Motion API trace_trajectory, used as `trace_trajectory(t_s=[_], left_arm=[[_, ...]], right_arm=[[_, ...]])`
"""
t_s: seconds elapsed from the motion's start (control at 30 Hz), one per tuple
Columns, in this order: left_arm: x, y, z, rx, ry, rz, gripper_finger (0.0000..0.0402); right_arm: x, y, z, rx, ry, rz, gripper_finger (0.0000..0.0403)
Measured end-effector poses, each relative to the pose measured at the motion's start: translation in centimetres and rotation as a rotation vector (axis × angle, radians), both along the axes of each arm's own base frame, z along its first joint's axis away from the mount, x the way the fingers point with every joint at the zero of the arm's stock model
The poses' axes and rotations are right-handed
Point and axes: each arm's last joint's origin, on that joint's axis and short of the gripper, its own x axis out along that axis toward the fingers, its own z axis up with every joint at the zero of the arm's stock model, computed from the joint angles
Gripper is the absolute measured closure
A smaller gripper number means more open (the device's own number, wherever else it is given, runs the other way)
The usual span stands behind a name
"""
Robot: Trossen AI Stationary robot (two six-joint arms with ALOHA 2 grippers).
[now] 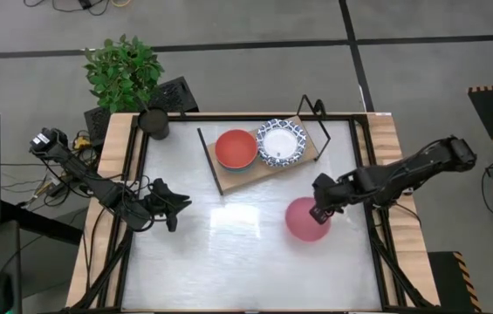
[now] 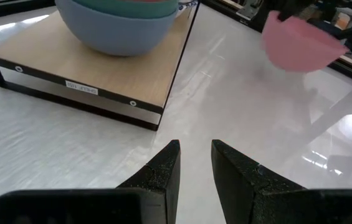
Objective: Place and stack bowls onto a shelf
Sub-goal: Stack the pink bowl on top of the orange bowl
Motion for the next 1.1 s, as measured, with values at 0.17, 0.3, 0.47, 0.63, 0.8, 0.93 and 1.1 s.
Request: trace_trajectory(t_s=[0.17,0.3,0.47,0.63,0.8,0.93,1.1], left_arm=[[0.0,0.0,0.0,0.007,-0.006,0.015,0.0325],[0.0,0.1,0.0,0.009,-0.007,0.017,0.0325],[0.0,0.1,0.0,0.011,-0.007,0.018,0.0325],[0.0,0.1,0.0,0.017,-0.004,0.023,0.0325],[-0.1,0.1,0.0,0.020,-0.001,0.023,0.0325],[-0.1,0.2,-0.2,0.017,0.015,0.024,0.0325],[-0.2,0.2,-0.3,0.015,0.024,0.024,0.0325]], right_arm=[[1.7,-0.6,4.2,-0.038,-0.140,0.021,0.0373],[2.6,-1.8,7.5,-0.100,-0.259,0.030,0.0373],[3.5,-4.2,11.3,-0.192,-0.408,0.025,0.0373],[4.9,-7.3,13.8,-0.275,-0.528,0.005,0.0373],[7.8,-10.6,14.3,-0.290,-0.549,0.029,0.0373],[10.8,-13.4,13.7,-0.274,-0.524,0.064,0.0373],[13.8,-17.0,12.8,-0.217,-0.497,0.092,0.0373]])
